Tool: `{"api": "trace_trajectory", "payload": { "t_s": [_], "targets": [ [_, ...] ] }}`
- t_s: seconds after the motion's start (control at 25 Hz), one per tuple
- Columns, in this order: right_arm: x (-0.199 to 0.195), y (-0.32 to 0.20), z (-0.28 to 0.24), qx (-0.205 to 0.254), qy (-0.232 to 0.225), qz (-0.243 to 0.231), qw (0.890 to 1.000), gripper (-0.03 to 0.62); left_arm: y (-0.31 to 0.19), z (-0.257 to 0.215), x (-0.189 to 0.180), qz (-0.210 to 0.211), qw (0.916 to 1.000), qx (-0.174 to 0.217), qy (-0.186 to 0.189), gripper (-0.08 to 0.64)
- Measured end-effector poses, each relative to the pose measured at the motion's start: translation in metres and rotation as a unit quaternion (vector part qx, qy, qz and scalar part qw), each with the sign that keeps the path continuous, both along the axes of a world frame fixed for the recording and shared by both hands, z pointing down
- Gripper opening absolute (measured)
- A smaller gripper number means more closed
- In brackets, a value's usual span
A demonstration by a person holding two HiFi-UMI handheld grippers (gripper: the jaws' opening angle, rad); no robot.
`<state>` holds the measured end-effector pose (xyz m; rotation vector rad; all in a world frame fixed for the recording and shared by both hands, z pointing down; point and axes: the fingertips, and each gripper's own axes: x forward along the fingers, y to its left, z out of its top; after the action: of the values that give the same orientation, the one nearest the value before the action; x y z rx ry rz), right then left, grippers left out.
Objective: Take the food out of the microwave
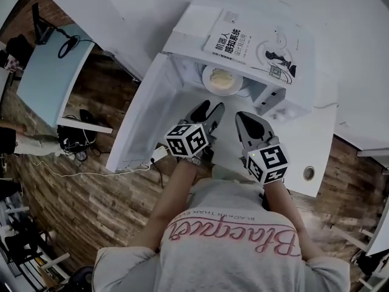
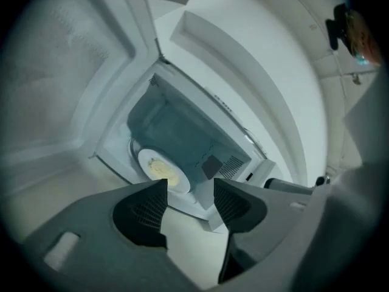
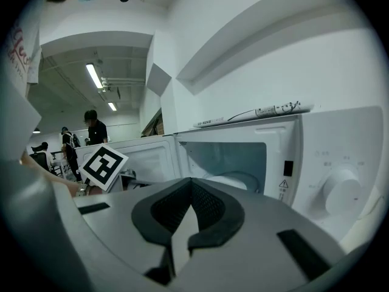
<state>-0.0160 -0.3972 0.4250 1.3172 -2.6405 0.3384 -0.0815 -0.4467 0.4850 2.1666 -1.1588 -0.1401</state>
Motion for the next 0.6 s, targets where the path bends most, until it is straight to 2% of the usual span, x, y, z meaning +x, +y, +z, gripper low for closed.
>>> {"api": "trace_trajectory", "payload": {
  "t_s": [0.16, 0.32, 0.4, 0.52, 0.6],
  "targets": [
    [0.006, -0.013, 0.007, -0.011, -0.002, -0.004, 1.000, 0.009, -0.018, 0.025, -0.005, -0.042, 0.9950, -0.061, 0.068, 0.239],
    [0.009, -0.023, 0.014, -0.023, -0.004, -0.009, 1.000, 0.009, -0.039, 0.041, -0.005, -0.074, 0.9853, -0.095, 0.121, 0.239],
    [0.010, -0.027, 0.017, -0.028, -0.005, -0.014, 1.000, 0.009, -0.047, 0.047, -0.004, -0.088, 0.9781, -0.115, 0.150, 0.239],
    [0.013, -0.033, 0.021, -0.035, -0.008, -0.015, 0.999, 0.009, -0.056, 0.056, -0.002, -0.108, 0.9620, -0.144, 0.206, 0.239],
    [0.016, -0.037, 0.024, -0.039, -0.010, -0.013, 0.999, 0.009, -0.062, 0.059, 0.001, -0.116, 0.9539, -0.155, 0.230, 0.239]
  ]
}}
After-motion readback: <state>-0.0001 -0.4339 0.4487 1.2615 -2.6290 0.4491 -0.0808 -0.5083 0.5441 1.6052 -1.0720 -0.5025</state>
